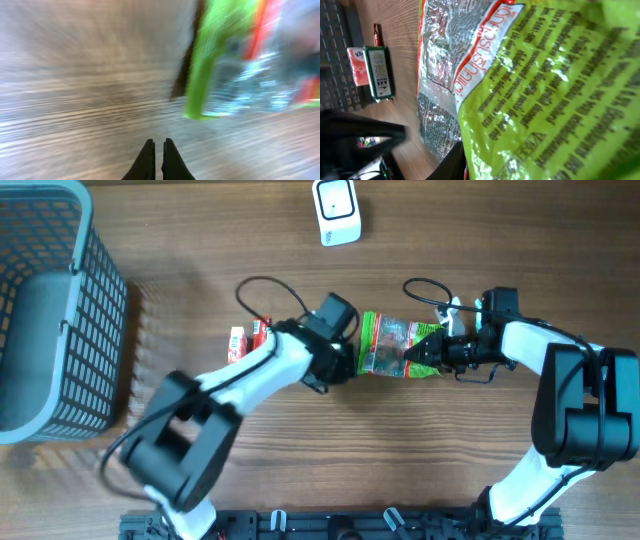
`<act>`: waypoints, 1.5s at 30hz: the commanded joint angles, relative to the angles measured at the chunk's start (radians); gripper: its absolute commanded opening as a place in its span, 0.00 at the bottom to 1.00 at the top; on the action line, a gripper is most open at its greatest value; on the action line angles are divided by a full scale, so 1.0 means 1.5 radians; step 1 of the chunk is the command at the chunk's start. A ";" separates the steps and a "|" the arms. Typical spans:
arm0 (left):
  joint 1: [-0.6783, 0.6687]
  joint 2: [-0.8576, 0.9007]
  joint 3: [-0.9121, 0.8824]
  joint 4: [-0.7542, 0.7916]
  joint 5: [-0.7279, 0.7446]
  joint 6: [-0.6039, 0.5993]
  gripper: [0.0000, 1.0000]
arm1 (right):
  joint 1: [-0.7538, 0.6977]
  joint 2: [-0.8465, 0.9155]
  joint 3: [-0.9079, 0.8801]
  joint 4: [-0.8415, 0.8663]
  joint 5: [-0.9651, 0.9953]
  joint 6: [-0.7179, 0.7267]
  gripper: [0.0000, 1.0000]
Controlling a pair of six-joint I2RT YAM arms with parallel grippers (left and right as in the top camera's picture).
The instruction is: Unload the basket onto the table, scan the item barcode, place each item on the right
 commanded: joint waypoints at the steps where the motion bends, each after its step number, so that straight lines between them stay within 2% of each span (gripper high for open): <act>1: 0.057 -0.104 0.015 -0.021 -0.035 0.037 0.04 | 0.002 0.011 0.005 0.004 0.003 -0.003 0.04; 3: 0.112 -0.131 0.046 -0.082 -0.039 0.065 0.04 | 0.002 0.011 0.006 0.009 -0.007 0.009 0.05; 4: 0.167 -0.146 0.085 -0.142 -0.039 0.089 0.04 | 0.002 0.011 0.015 0.012 -0.033 0.008 0.04; 8: 0.280 -0.167 0.164 -0.233 -0.039 0.107 0.04 | 0.002 0.005 0.065 -0.020 -0.110 -0.023 0.04; 11: 0.350 -0.184 0.176 -0.242 -0.027 0.117 0.04 | 0.002 -0.026 0.087 -0.075 -0.121 -0.090 0.04; 14: 0.395 -0.185 0.175 -0.239 -0.022 0.162 0.05 | 0.002 -0.080 0.089 -0.093 -0.109 -0.099 0.04; 18: 0.423 -0.184 0.175 -0.219 -0.030 0.194 0.16 | 0.002 -0.163 0.099 -0.131 -0.056 -0.095 0.04; 19: 0.426 -0.183 0.175 -0.217 -0.047 0.194 0.16 | 0.002 -0.182 0.105 -0.142 -0.042 -0.095 0.04; 20: 0.427 -0.182 0.175 -0.216 -0.086 0.194 0.20 | 0.002 -0.207 0.116 -0.160 -0.025 -0.097 0.05; 21: 0.427 -0.182 0.175 -0.218 -0.111 0.194 0.32 | 0.002 -0.223 0.126 -0.174 -0.012 -0.096 0.04; 22: 0.427 -0.181 0.175 -0.220 -0.134 0.194 0.59 | 0.002 -0.236 0.140 -0.196 0.003 -0.096 0.04; 23: 0.427 -0.180 0.173 -0.222 -0.153 0.194 0.76 | 0.002 -0.244 0.153 -0.215 0.012 -0.096 0.04; 25: 0.427 -0.179 0.173 -0.222 -0.166 0.193 1.00 | 0.002 -0.257 0.190 -0.258 0.026 -0.097 0.04; 31: 0.427 -0.179 0.173 -0.222 -0.166 0.193 1.00 | 0.002 -0.260 0.272 -0.330 0.047 -0.094 0.04; 40: 0.427 -0.179 0.173 -0.222 -0.166 0.193 1.00 | 0.050 -0.260 0.301 -0.320 0.054 -0.082 0.04; 45: 0.427 -0.179 0.173 -0.222 -0.166 0.193 1.00 | 0.102 -0.260 0.428 -0.387 0.165 -0.084 0.04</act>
